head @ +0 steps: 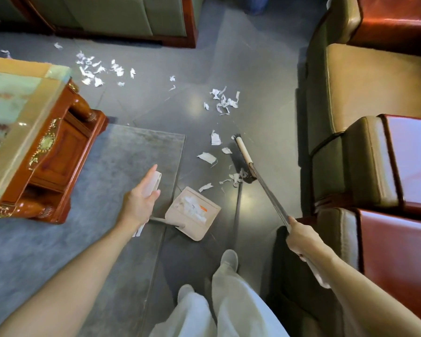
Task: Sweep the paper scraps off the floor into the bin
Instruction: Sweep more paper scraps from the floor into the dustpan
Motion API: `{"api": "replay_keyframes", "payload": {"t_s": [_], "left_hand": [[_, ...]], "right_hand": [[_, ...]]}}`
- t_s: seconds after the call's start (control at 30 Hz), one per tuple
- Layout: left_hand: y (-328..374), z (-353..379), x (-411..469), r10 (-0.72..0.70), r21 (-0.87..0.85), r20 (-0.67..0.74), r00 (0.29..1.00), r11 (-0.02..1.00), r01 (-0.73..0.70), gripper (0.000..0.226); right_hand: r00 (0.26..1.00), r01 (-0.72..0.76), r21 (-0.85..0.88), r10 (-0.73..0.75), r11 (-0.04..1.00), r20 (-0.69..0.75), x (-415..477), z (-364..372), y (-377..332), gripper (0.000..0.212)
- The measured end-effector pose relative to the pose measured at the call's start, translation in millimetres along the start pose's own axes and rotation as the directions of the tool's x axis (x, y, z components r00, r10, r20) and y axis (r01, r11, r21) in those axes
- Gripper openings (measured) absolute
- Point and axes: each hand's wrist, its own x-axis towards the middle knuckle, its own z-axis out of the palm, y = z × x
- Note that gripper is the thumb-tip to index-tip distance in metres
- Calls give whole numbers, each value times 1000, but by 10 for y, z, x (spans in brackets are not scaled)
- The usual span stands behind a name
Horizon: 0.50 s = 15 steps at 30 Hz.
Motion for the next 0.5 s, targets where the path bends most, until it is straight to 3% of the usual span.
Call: {"api": "replay_keyframes", "payload": {"t_s": [0.17, 0.5], "left_hand": [[86, 26, 199, 22, 9, 5, 1000, 1000, -22, 61], [-1, -31, 339, 47, -31, 35, 998, 998, -46, 62]], "right_hand": [[991, 20, -87, -8, 996, 133, 151, -6, -195, 66], [950, 53, -59, -32, 997, 312, -385, 302, -700, 81]]}}
